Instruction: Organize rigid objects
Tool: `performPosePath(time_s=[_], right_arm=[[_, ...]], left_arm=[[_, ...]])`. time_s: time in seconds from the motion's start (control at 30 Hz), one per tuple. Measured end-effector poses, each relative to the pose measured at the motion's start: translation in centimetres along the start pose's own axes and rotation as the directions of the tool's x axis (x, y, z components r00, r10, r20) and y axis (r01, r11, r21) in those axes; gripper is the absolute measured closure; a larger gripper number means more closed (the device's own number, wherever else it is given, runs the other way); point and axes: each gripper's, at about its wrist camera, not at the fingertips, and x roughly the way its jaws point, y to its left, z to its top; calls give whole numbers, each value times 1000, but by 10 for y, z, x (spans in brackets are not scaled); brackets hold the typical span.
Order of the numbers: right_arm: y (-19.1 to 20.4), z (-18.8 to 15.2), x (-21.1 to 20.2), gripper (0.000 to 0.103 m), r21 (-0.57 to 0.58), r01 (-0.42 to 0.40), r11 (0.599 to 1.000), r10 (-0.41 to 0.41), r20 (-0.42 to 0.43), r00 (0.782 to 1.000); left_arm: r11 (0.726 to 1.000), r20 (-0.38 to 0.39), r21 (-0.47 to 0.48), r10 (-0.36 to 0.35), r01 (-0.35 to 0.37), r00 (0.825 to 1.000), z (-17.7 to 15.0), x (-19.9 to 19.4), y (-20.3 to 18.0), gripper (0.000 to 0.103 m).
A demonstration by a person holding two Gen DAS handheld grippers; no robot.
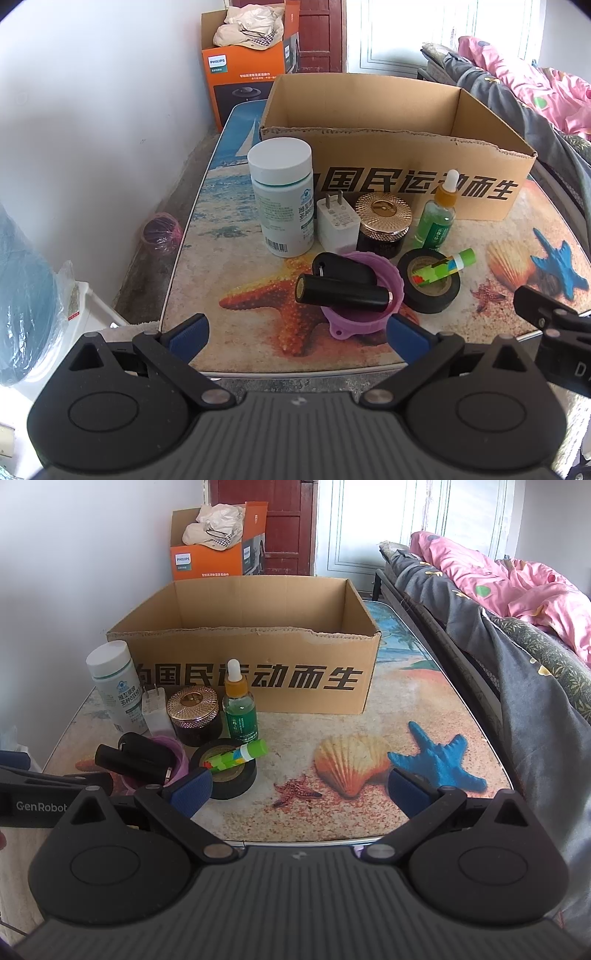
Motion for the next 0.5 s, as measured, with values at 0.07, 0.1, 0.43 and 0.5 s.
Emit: performPosePath(time_s=[0.07, 0.1, 0.43, 0.5], right_arm=[[0, 0, 0, 1, 0, -2, 1000, 2, -1, 1000], [0, 0, 0, 1, 0, -1, 1000, 1, 0, 1000], [-1, 0, 2, 1, 3, -3, 1000, 3, -3, 1000], [-1, 0, 2, 1, 3, -3, 1000, 3, -3, 1000]], left_arm=[[1000, 0, 0, 0, 0, 1000, 0, 0, 0, 0], [1000, -1, 0, 1, -1, 1000, 0, 0, -1, 0], [1000, -8, 5, 1, -1, 1000, 1, 3, -3, 0], [1000, -9, 5, 1, 0, 1000, 1, 3, -3, 0]])
